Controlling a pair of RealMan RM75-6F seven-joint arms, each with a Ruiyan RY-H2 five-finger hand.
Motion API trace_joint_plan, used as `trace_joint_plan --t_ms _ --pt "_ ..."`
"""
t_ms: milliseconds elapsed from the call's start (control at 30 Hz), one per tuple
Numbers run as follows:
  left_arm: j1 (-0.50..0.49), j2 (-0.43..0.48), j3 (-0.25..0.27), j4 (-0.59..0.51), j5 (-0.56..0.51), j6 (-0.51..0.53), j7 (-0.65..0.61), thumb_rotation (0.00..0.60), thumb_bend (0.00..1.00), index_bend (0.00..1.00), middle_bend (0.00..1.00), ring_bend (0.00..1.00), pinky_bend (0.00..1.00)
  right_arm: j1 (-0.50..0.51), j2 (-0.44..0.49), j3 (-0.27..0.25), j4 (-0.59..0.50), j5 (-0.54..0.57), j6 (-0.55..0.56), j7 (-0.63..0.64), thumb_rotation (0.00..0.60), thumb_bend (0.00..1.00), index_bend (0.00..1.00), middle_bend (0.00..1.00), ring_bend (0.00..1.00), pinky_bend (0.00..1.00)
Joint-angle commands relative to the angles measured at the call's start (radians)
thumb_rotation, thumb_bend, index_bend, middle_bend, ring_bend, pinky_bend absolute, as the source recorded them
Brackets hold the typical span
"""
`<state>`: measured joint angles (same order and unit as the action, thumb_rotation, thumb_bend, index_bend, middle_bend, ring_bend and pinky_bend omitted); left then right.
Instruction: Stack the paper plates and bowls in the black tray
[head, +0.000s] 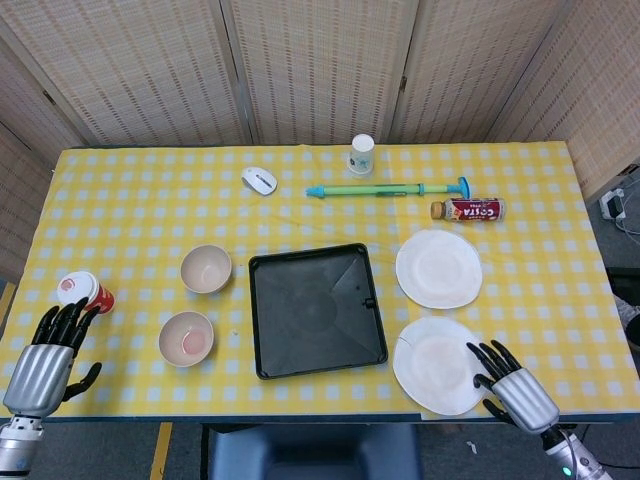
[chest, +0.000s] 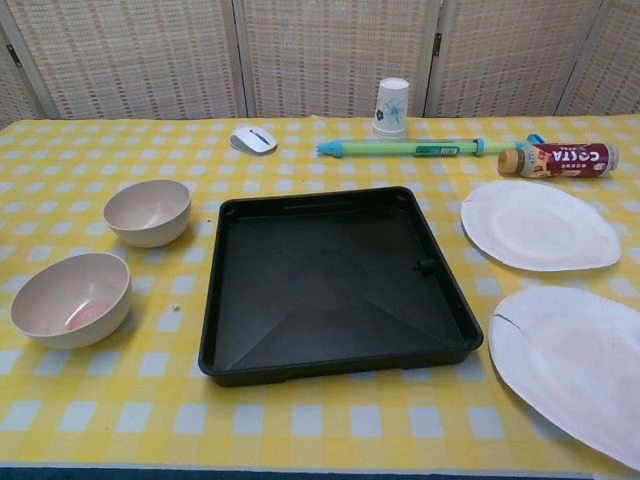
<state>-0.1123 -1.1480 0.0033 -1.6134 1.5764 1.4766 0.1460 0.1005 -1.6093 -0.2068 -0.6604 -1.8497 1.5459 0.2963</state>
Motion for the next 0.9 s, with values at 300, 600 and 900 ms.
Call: trace_joint_plan --t_ms 300,600,900 --pt "-0.001 0.007 -0.004 -0.001 -0.01 -0.005 -0.011 0.6 0.36 0.0 0.0 0.0 0.0 0.03 -0.022 0.01 -0.001 0.006 0.0 0.0 0.6 0.43 0.57 0.07 0.06 0.0" --pt "0.006 0.003 -0.018 -0.004 -0.032 0.01 0.006 0.6 0.36 0.01 0.0 0.0 0.0 0.051 -0.042 0.017 0.003 0.008 0.006 -0.003 0.6 0.48 0.64 0.13 0.09 0.0" --pt "0.006 0.003 -0.018 -0.005 -0.033 0.008 0.004 0.6 0.36 0.01 0.0 0.0 0.0 0.043 -0.033 0.049 0.004 0.013 0.139 0.01 0.6 0.48 0.69 0.17 0.13 0.0"
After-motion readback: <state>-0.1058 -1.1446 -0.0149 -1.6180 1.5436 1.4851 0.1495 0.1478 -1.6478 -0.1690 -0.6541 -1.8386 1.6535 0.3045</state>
